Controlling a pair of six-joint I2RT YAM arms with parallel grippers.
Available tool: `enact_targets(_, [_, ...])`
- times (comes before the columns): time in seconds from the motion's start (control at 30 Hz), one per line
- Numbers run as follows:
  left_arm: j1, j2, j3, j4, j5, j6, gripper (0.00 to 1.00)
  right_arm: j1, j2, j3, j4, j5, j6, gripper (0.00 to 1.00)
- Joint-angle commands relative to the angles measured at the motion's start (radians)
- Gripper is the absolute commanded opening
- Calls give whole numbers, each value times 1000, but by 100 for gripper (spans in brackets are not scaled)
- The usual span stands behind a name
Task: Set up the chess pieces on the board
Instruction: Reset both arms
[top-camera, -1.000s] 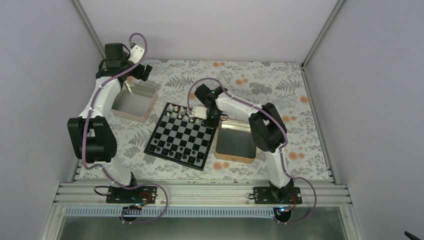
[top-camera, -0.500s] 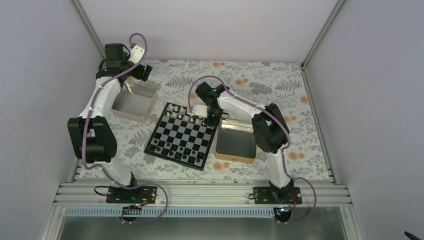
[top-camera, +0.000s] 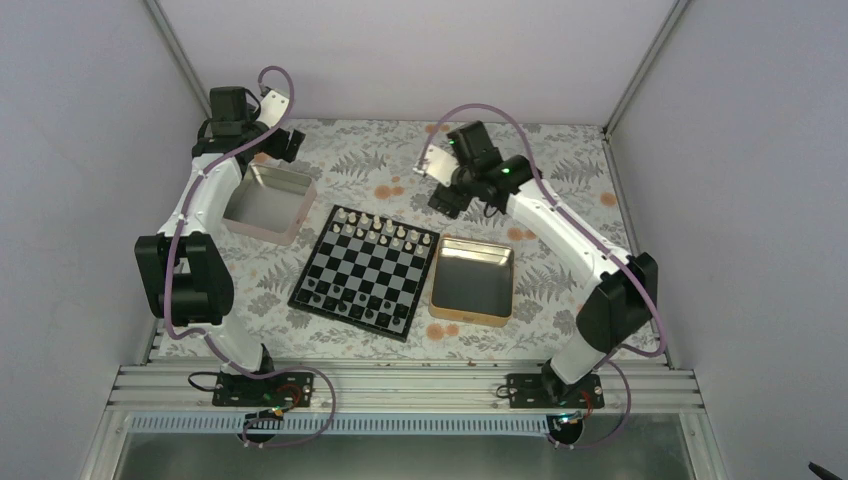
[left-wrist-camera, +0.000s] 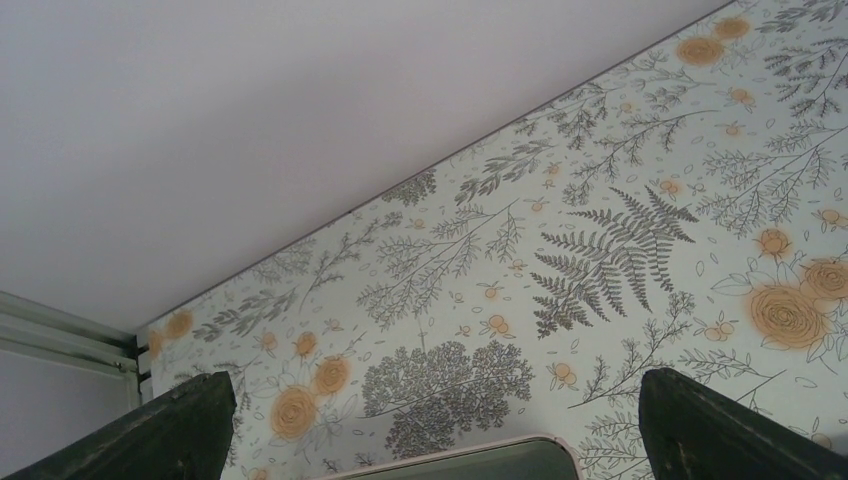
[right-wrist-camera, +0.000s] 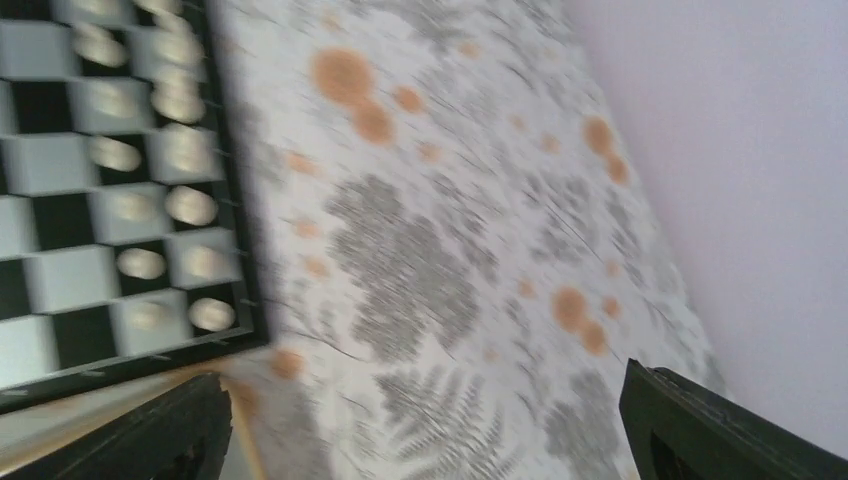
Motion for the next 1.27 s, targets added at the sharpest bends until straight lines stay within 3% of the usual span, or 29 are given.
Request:
enact_targets(0.0, [-1, -9, 28, -5, 12, -26, 100, -114, -67, -163, 315, 141, -1, 100])
enact_targets(0.1, [-1, -11, 28, -7, 20, -32, 100, -213, -100, -237, 453, 143, 3, 100])
enact_targets(0.27, [-1, -18, 31, 1, 32, -49, 100, -290, -138, -267, 539, 159, 27, 100])
enact_targets(1.23, [-1, -54, -15, 57, 4, -45, 100, -294, -96, -279, 532, 175, 50, 100])
